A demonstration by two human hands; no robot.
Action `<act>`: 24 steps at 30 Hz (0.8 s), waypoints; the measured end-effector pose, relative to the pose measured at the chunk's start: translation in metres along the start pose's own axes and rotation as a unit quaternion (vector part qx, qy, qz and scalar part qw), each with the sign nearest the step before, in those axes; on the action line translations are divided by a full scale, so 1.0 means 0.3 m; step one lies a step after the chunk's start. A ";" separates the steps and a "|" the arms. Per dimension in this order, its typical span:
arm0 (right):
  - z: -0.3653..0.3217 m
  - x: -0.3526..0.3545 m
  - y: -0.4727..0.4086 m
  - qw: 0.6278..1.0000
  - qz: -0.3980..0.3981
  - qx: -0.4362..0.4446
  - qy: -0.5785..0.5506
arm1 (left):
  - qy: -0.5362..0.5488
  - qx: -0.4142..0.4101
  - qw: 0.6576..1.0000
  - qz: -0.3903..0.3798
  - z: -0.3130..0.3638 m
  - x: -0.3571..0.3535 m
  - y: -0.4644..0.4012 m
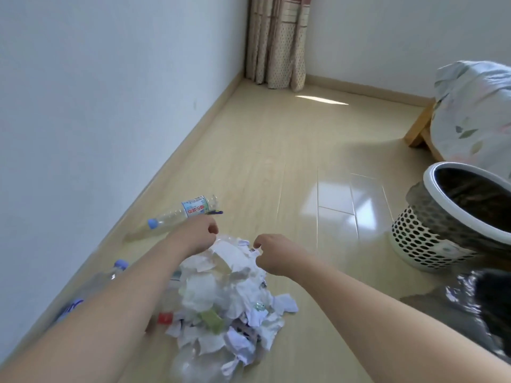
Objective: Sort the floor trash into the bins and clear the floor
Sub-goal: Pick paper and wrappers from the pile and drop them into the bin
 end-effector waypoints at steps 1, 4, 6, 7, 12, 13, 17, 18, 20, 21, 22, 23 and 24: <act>-0.012 -0.031 -0.017 1.000 -0.003 -0.009 -0.003 | 0.019 -0.006 1.000 0.002 -0.023 0.003 -0.008; -0.020 -0.103 -0.059 0.999 -0.008 -0.036 -0.022 | -0.008 -0.061 0.998 -0.017 -0.041 -0.011 -0.040; -0.014 -0.149 -0.080 0.998 -0.013 -0.048 -0.029 | -0.074 -0.109 0.990 -0.040 -0.050 -0.059 -0.068; -0.012 -0.173 -0.088 0.998 -0.014 -0.050 -0.027 | -0.101 -0.127 0.985 -0.056 -0.055 -0.082 -0.079; -0.013 -0.251 -0.108 0.998 0.009 -0.058 0.014 | -0.211 -0.202 0.950 -0.108 -0.047 -0.191 -0.116; -0.011 -0.257 -0.107 0.998 0.011 -0.057 0.022 | -0.227 -0.220 0.942 -0.111 -0.042 -0.213 -0.120; 0.009 -0.251 -0.098 0.997 0.025 -0.079 0.006 | -0.230 -0.246 0.935 -0.110 -0.047 -0.256 -0.154; 0.015 -0.241 -0.090 0.995 0.035 -0.089 -0.012 | -0.205 -0.228 0.945 -0.113 -0.046 -0.245 -0.163; 0.026 -0.209 -0.062 0.993 0.056 -0.102 -0.037 | -0.135 -0.178 0.969 -0.109 -0.041 -0.212 -0.182; 0.030 -0.190 -0.044 0.992 0.063 -0.104 -0.041 | -0.097 -0.151 0.979 -0.101 -0.035 -0.194 -0.186; 0.033 -0.170 -0.026 0.991 0.068 -0.107 -0.042 | -0.060 -0.127 0.986 -0.089 -0.032 -0.179 -0.185; 0.036 -0.146 -0.006 0.990 0.073 -0.109 -0.042 | -0.028 -0.110 0.990 -0.081 -0.022 -0.165 -0.179; 0.039 -0.122 0.014 0.989 0.080 -0.113 -0.043 | 0.005 -0.097 0.992 -0.077 -0.009 -0.151 -0.171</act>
Point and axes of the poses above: each hand's wrist, its own y-axis away from the middle knuckle, its own x-axis out of the back of the hand, z = x × y, the point moved 2 cm from there along -y, towards the middle knuckle, and after that the axes turned 5 degrees about z, right-handed, at the moved point
